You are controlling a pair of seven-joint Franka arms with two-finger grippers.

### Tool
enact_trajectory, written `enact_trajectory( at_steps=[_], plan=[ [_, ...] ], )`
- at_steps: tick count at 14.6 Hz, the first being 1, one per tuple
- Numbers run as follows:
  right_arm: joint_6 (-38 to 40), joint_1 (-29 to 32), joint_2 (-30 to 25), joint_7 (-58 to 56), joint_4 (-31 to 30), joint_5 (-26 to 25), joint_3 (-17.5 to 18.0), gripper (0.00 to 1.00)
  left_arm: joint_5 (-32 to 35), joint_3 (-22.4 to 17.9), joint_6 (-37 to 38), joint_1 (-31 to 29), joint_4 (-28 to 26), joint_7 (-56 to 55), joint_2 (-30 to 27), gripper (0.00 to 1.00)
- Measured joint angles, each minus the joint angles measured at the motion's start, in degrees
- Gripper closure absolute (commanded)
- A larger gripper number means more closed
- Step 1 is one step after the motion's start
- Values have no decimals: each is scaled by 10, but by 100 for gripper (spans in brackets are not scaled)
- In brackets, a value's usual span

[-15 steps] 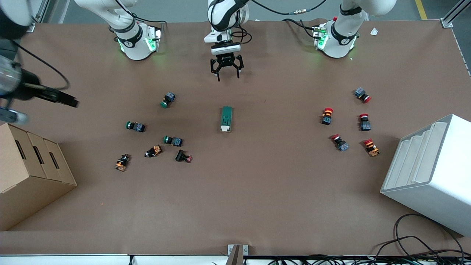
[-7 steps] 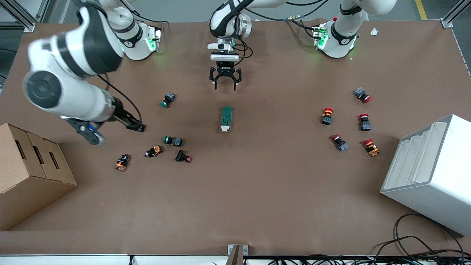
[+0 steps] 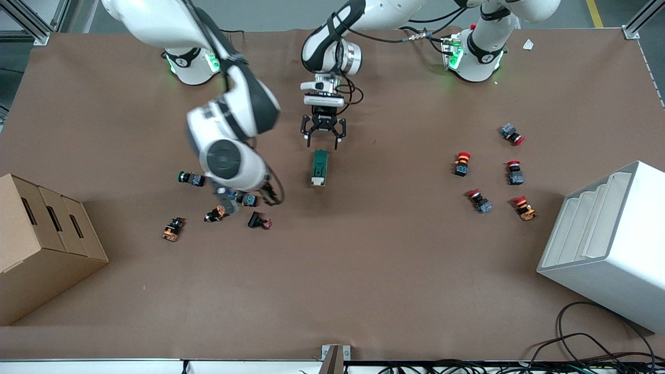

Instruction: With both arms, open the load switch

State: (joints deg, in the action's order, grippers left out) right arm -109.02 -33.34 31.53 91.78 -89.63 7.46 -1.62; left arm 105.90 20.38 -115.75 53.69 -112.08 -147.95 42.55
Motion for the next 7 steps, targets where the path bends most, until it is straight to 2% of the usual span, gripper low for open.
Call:
enact_trajectory(
  at_steps=[4,7],
  plan=[
    [-50,-37,65,76,20,36,0,0,8,-5,0,1,33,-2,37,2],
    [-65,-46,88,105,38,48,0,0,9,-5,6,4,48,-2,52,1]
  ],
)
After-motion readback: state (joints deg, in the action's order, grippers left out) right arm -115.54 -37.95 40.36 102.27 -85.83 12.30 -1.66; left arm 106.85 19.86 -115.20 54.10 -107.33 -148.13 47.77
